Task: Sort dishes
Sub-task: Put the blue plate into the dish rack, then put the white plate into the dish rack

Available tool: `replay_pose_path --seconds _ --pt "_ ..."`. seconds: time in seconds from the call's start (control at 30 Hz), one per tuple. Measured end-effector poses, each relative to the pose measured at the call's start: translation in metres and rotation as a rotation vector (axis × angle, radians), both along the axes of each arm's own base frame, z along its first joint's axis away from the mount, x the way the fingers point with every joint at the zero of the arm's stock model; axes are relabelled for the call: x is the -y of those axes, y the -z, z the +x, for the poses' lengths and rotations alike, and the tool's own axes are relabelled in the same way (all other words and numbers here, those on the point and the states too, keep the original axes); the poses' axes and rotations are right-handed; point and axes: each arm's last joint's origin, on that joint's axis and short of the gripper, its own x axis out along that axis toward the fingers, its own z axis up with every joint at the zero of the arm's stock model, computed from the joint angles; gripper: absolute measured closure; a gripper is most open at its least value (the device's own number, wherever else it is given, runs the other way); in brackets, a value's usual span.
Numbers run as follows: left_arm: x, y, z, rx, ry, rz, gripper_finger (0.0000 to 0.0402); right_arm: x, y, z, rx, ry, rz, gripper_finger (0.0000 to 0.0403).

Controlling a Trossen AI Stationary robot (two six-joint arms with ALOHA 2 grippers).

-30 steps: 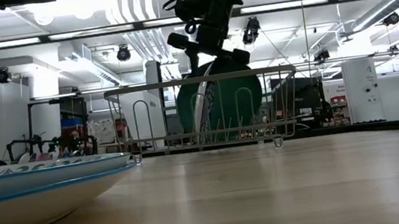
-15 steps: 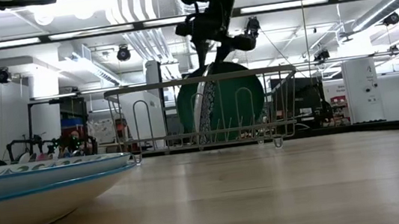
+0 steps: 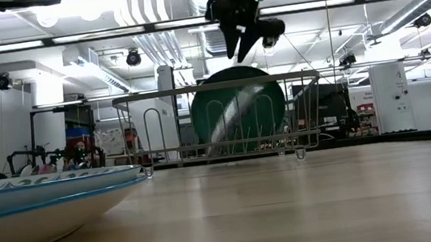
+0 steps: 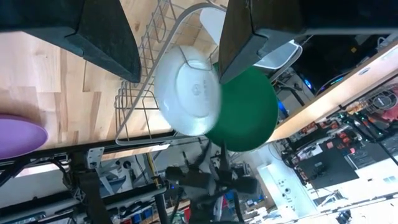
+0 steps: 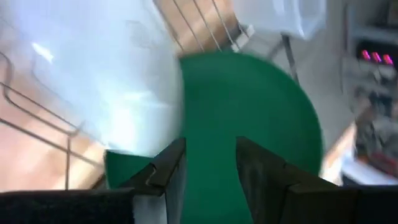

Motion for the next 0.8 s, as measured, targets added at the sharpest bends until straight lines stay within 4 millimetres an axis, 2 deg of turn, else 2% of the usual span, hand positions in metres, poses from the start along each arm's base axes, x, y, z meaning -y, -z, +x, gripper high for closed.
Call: replay_pose_path --seconds 0.17,0.53,0.63,0.8 --pt "0.0 0.0 0.0 -0.003 0.018 -0.022 0.0198 -0.001 -0.018 -0.013 0.041 0.107 -0.079 0.0288" --pt "0.001 0.001 0.001 -0.017 0.045 -0.037 0.0198 -0.016 -0.051 -0.041 0.245 0.319 0.01 0.0318" --pt "0.002 0.002 0.001 -0.027 0.072 -0.062 0.0198 -0.018 -0.059 -0.048 0.346 0.426 0.058 0.0328" --pt "0.003 0.007 0.0 -0.087 0.154 -0.133 0.0198 -0.02 -0.065 -0.053 0.573 0.721 0.207 0.0345"
